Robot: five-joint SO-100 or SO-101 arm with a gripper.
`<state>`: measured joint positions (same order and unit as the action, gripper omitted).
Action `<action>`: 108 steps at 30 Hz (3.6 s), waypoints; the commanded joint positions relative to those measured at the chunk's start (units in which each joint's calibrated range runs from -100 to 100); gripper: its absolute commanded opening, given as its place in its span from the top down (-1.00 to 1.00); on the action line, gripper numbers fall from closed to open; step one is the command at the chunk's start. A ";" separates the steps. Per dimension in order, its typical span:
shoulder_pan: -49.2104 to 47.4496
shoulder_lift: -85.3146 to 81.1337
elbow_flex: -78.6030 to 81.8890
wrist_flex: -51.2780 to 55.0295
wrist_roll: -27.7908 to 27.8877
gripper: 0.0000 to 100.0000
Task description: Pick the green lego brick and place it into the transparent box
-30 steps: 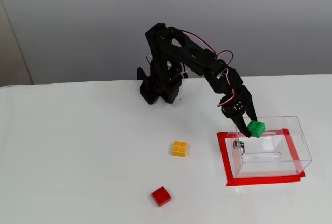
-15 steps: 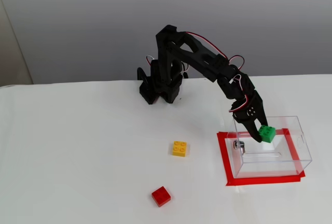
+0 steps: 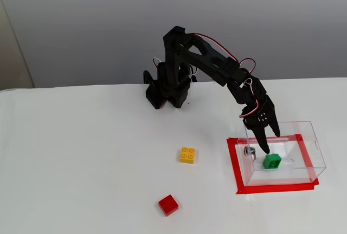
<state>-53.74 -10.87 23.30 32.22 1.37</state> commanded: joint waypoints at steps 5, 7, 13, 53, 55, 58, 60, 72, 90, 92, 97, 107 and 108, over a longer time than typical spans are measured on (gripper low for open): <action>-0.20 -0.29 -2.69 -0.63 -0.06 0.43; -0.12 -0.29 -2.69 -0.63 -0.06 0.43; -0.05 -0.29 -2.60 -0.63 0.04 0.48; 24.94 -29.48 17.66 0.33 0.56 0.97; 27.68 -32.03 20.55 0.33 0.56 0.97; 31.30 -36.44 25.52 0.24 0.56 0.97; 33.44 -39.83 28.87 0.24 0.56 0.97; 43.06 -58.33 42.07 0.24 0.56 0.97; 62.50 -80.82 58.53 0.24 0.56 0.97; 63.61 -82.94 60.15 0.24 0.56 0.97; 66.27 -88.45 64.49 0.16 0.56 0.97; 66.27 -88.88 71.55 -0.37 0.41 0.97; 66.27 -88.88 72.18 -0.19 0.41 0.97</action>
<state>12.39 -99.15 94.17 32.39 1.71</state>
